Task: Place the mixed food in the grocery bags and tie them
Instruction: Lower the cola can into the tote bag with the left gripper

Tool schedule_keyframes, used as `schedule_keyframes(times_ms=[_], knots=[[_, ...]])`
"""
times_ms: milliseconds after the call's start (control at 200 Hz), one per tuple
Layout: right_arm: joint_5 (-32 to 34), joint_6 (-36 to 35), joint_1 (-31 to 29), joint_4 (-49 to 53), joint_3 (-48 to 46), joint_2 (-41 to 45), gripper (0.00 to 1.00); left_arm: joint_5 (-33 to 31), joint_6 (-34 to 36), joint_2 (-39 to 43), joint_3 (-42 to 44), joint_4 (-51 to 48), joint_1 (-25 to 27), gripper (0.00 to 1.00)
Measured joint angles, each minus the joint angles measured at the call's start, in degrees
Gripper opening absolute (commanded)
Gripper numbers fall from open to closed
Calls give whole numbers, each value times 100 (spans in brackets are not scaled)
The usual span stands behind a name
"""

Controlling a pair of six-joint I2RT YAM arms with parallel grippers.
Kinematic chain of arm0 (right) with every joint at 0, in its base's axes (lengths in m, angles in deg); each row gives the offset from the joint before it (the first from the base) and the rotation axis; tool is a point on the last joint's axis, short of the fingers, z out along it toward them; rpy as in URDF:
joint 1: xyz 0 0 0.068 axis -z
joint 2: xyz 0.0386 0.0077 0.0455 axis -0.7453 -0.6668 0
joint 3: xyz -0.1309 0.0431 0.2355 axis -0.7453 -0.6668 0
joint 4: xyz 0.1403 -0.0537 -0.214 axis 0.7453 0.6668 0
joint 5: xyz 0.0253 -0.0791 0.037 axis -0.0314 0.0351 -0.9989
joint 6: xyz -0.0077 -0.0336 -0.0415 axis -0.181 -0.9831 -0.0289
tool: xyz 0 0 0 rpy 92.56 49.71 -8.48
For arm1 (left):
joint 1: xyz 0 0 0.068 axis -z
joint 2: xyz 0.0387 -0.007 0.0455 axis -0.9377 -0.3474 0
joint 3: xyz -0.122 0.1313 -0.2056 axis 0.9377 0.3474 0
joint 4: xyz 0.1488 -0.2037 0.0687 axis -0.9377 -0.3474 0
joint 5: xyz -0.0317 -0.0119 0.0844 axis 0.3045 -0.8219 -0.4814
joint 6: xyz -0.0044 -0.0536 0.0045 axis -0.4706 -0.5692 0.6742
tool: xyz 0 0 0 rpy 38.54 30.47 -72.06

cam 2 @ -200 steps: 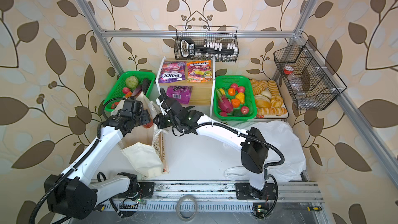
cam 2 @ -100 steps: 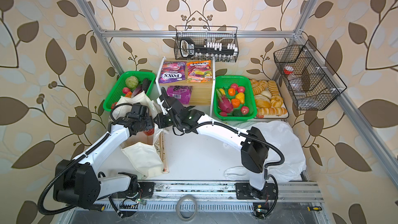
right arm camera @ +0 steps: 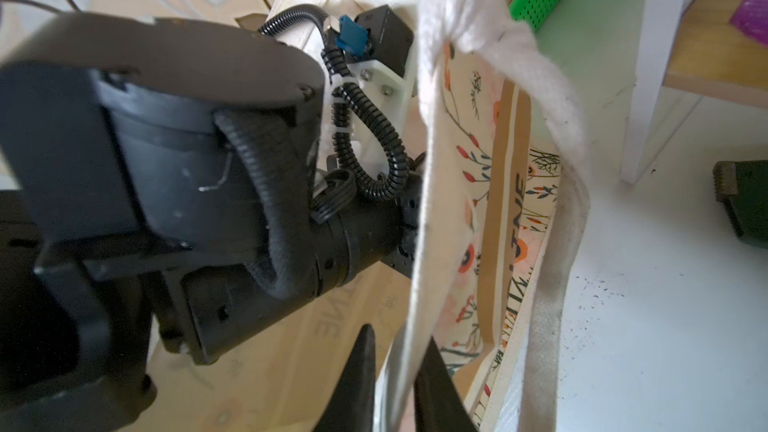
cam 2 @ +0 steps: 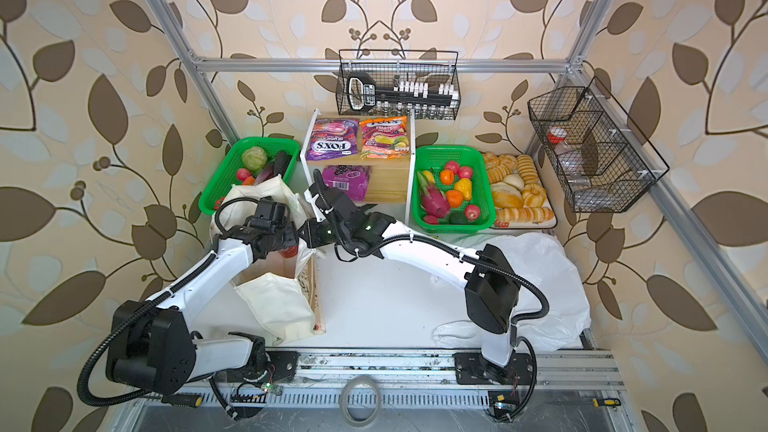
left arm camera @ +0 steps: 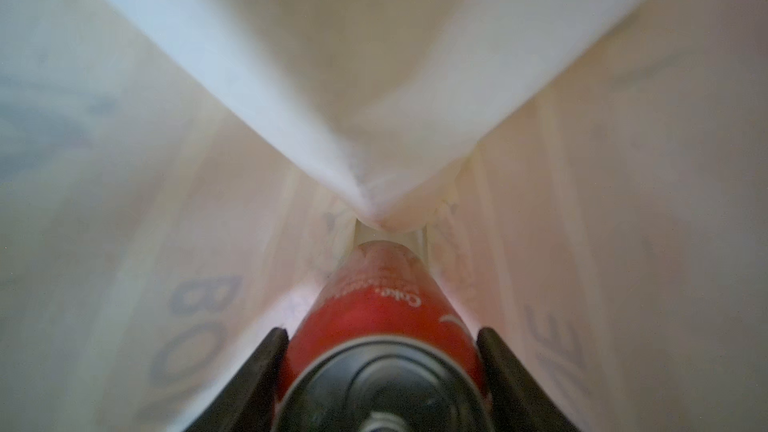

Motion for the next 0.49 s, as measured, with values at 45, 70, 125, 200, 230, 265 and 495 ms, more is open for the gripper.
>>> schedule_keyframes(times_ms=[45, 70, 125, 200, 230, 265, 495], knots=[[-7, 0, 11, -15, -44, 26, 18, 0, 0, 0, 15, 48, 0, 1], [-11, 0, 20, -15, -61, 44, 18, 0, -2, -4, 17, 52, 0, 1], [-13, 0, 37, -20, -72, 57, 18, -9, -11, -37, 22, 66, 0, 1], [-59, 0, 55, -42, -72, 63, 18, -9, -46, -105, 76, 136, 0, 1], [-79, 0, 57, -44, -72, 63, 18, -7, -72, -131, 111, 155, 2, 2], [-98, 0, 61, -44, -76, 63, 18, 2, -120, -166, 164, 190, 2, 2], [-162, 17, 63, -76, -83, 63, 25, 7, -273, -254, 205, 278, 2, 8]])
